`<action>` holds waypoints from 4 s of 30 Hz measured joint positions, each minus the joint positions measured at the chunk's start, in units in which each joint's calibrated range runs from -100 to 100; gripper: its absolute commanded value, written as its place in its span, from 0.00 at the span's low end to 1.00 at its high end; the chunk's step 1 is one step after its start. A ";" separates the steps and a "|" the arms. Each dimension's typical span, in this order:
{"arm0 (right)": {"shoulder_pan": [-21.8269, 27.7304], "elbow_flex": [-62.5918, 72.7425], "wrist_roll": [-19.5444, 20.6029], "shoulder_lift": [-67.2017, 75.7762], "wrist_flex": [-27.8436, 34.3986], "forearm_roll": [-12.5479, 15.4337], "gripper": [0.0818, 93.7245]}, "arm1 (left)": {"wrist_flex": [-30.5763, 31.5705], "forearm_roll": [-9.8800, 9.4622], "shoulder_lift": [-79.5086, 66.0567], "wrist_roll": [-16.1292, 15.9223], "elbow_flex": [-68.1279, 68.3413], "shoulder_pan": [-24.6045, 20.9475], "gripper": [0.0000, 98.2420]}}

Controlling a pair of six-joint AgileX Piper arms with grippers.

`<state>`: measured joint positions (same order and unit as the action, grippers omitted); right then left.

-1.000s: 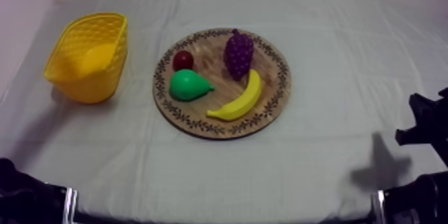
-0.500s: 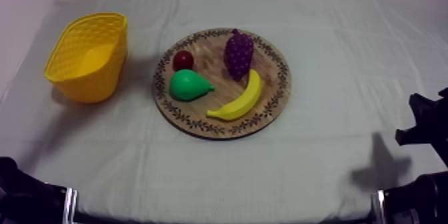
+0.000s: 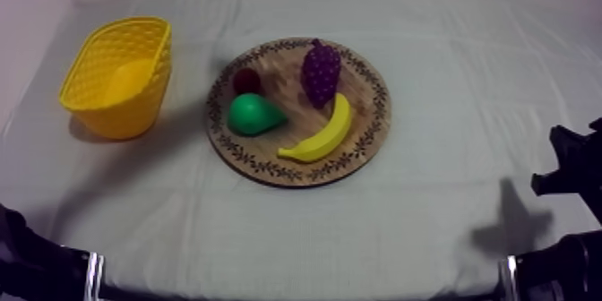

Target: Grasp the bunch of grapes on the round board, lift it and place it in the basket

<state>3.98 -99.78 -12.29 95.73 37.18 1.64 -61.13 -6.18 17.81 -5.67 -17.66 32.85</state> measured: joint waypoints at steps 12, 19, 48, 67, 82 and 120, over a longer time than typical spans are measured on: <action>0.00 0.00 0.00 0.00 0.00 0.00 0.00 | -8.11 0.42 8.99 -0.95 -8.72 0.45 0.00; 0.00 0.00 0.00 0.00 0.00 0.00 0.00 | -10.24 0.42 11.36 -1.53 -8.95 -0.23 0.00; 0.00 0.00 0.00 0.00 0.00 0.00 0.00 | -28.77 2.88 10.64 31.76 -7.72 1.21 0.00; 0.00 0.00 0.00 0.00 -0.01 0.00 0.00 | -25.08 4.31 9.96 34.55 -5.57 1.47 0.36; 0.00 0.00 0.00 0.00 -0.01 0.00 0.00 | -21.03 4.75 9.80 34.99 -1.00 -0.05 0.92; 0.00 0.00 0.00 0.00 -0.01 0.00 0.00 | -16.97 8.54 28.80 29.72 -11.25 -2.18 0.93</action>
<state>3.98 -99.78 -12.29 95.73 37.17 1.64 -78.10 2.36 46.61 24.05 -28.90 30.67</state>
